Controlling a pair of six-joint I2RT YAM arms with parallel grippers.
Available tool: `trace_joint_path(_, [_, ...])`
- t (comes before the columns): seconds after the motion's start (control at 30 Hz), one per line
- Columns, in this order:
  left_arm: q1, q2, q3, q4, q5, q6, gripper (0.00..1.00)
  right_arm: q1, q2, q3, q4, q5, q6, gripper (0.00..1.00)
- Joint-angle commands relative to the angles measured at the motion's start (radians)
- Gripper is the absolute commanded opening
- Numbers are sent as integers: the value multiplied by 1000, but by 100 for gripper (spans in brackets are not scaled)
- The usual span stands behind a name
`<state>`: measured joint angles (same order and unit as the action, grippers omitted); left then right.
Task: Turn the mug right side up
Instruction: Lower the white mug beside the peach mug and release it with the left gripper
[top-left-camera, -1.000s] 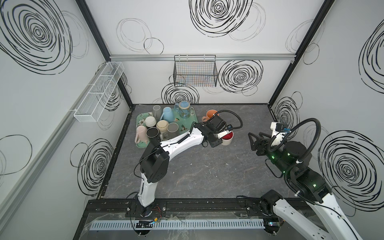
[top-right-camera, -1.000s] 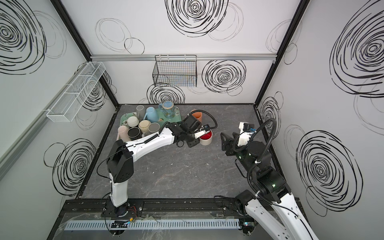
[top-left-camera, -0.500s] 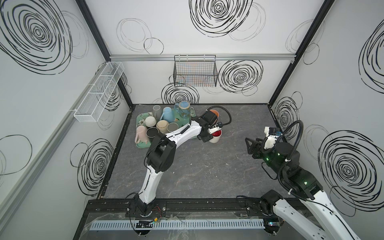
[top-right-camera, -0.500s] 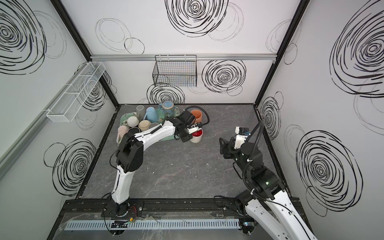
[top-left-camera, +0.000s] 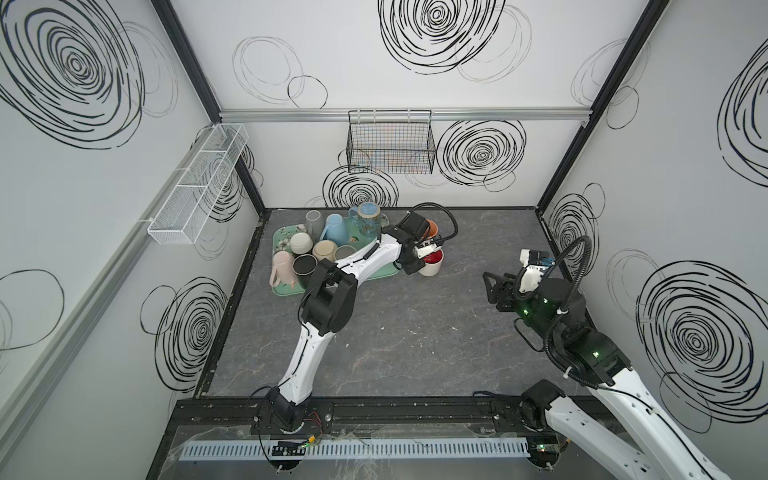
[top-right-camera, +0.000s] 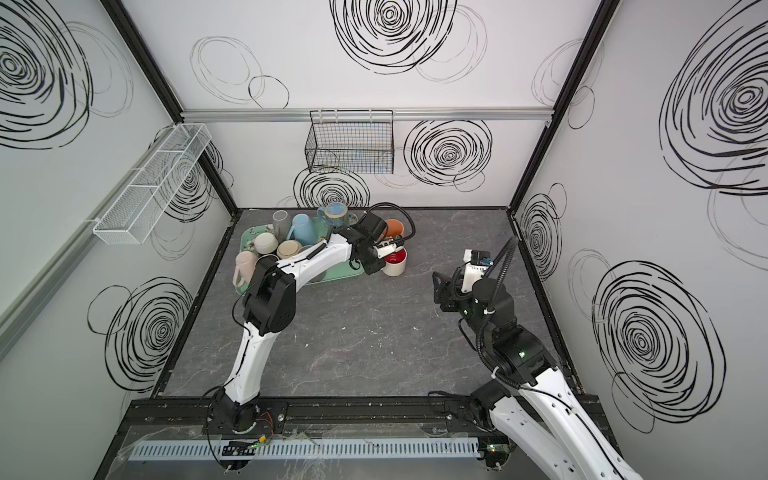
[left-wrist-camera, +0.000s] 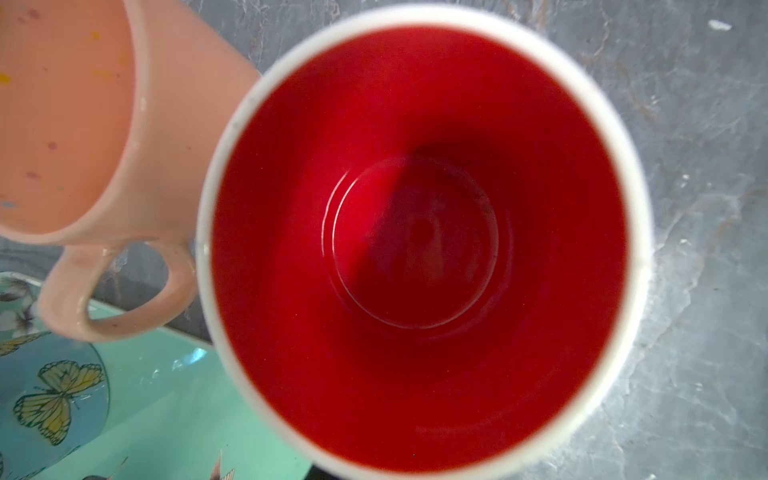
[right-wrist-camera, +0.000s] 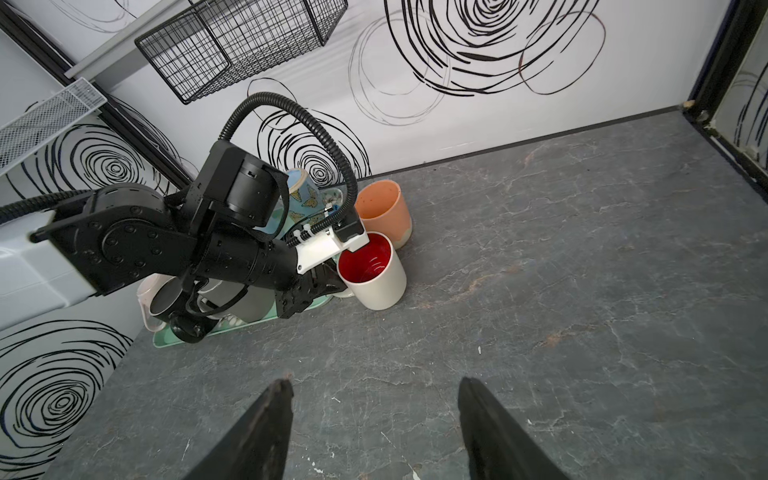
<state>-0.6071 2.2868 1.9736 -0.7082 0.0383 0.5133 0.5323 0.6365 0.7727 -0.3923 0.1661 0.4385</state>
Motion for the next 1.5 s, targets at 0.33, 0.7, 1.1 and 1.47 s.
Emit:
trace_joint_path(0.33, [55, 34, 34, 94, 41, 7, 11, -10, 7, -39, 67, -12, 31, 67])
trace_joint_path(0.7, [56, 44, 30, 137, 88, -11, 12, -12, 4, -59, 70, -19, 45, 66])
trace_joint_path(1.1, [49, 41, 26, 142, 31, -41, 47, -11, -8, -62, 56, -24, 52, 66])
trace_joint_path(1.47, [23, -181, -71, 175, -74, -102, 56, -13, -15, -55, 51, -66, 64, 67])
